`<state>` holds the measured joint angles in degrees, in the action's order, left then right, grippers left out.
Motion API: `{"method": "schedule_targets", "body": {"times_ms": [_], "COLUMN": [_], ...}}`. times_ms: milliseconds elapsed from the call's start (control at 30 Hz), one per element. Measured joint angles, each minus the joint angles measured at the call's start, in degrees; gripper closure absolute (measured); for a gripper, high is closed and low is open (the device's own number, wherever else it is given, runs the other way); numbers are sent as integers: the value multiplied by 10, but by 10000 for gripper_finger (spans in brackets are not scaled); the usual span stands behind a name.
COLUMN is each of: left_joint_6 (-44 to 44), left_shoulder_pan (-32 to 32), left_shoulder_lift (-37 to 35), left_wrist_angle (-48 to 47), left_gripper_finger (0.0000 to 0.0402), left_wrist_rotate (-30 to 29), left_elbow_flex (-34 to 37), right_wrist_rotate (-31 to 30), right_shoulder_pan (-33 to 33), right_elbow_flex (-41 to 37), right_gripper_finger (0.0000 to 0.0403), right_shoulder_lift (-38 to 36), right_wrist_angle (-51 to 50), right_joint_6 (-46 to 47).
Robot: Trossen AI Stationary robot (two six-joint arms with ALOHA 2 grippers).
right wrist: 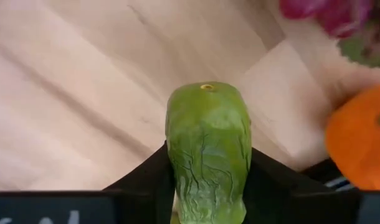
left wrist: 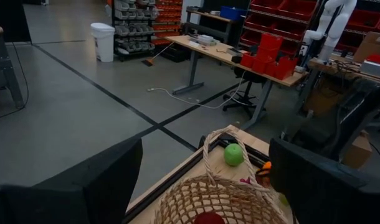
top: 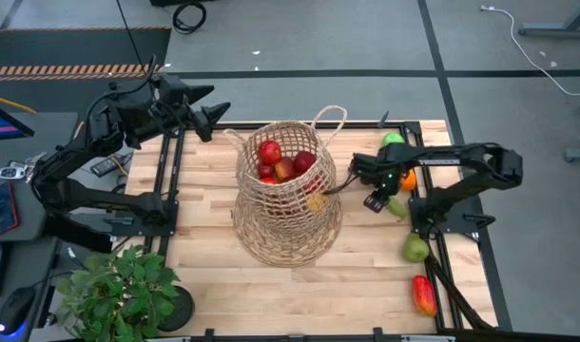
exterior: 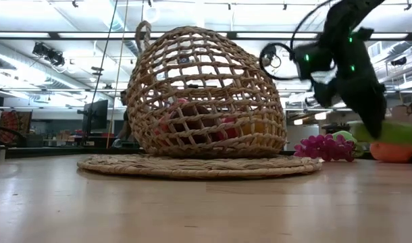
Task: Build produce basket
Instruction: Put the cucumber into the brown basket
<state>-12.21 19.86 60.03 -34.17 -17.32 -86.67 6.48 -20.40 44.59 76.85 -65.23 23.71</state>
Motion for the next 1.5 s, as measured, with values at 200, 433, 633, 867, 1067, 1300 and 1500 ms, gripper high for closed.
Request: {"method": "schedule_targets", "body": {"times_ms": [200, 433, 633, 867, 1067, 1300, 1500], "left_joint_6": [0, 0, -1, -7, -7, -7, -7], "left_shoulder_pan": [0, 0, 0, 0, 0, 0, 0], "left_shoulder_lift": [0, 0, 0, 0, 0, 0, 0], "left_wrist_angle": [0, 1, 1, 1, 1, 1, 1], "left_gripper_finger": [44, 44, 44, 44, 44, 44, 44], "left_wrist_rotate": [0, 0, 0, 0, 0, 0, 0], "left_elbow_flex": [0, 0, 0, 0, 0, 0, 0], "right_wrist_rotate": [112, 283, 358, 351, 315, 310, 223], "right_shoulder_pan": [0, -5, -16, -33, -46, -49, -30], "right_elbow_flex": [72, 162, 238, 280, 285, 285, 285], "right_gripper_finger": [241, 241, 241, 241, 241, 241, 241], "right_shoulder_lift": [-58, -96, -97, -97, -97, -94, -72], "right_wrist_angle": [19, 147, 364, 671, 865, 871, 885], "right_joint_6": [-47, -3, 92, 225, 318, 328, 322]}}
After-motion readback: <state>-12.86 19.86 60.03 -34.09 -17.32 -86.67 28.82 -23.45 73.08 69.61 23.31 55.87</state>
